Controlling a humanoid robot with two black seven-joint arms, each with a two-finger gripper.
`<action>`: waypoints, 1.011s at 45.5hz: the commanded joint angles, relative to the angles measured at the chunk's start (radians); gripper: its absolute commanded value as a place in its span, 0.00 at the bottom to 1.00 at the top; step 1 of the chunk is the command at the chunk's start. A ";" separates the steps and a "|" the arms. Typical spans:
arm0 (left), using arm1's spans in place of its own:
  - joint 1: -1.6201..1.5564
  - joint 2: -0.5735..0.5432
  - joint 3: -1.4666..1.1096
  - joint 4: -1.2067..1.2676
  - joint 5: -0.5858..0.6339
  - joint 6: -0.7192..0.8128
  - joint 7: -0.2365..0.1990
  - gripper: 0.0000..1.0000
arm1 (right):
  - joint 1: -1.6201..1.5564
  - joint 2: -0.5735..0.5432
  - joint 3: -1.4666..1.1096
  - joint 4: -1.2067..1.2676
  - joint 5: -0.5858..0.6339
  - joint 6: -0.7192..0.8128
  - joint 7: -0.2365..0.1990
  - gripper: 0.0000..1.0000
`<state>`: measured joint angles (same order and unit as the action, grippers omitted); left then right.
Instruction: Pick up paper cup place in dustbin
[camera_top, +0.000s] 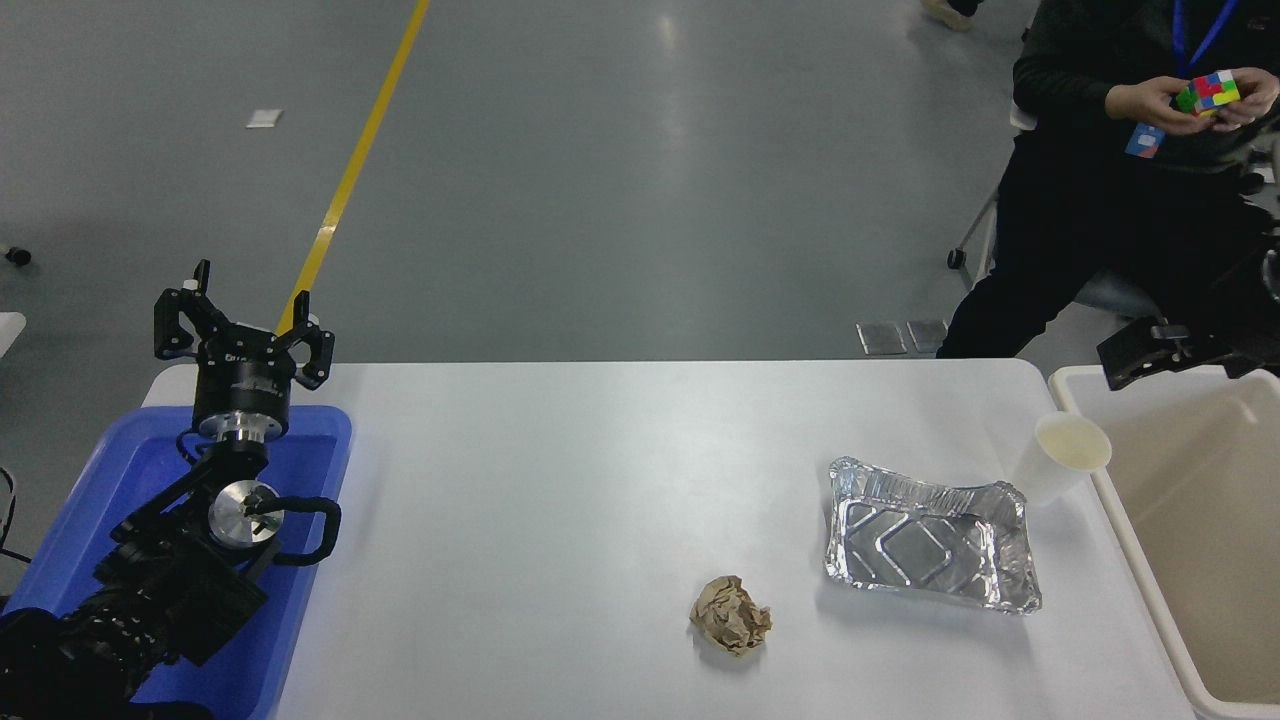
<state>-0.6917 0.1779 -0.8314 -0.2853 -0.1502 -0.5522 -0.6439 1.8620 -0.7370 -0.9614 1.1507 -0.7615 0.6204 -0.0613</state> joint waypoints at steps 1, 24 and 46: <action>0.000 0.000 0.000 0.000 0.000 0.000 0.000 0.99 | -0.303 -0.001 0.191 -0.219 -0.074 -0.056 0.001 1.00; 0.000 0.000 0.000 0.000 0.000 0.000 0.000 0.99 | -0.691 0.146 0.329 -0.535 -0.079 -0.379 0.115 1.00; 0.000 -0.001 0.000 0.000 0.000 0.000 0.000 0.99 | -0.823 0.196 0.326 -0.638 -0.079 -0.534 0.138 1.00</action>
<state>-0.6917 0.1777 -0.8314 -0.2853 -0.1503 -0.5522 -0.6442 1.0944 -0.5631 -0.6402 0.5573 -0.8400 0.1511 0.0625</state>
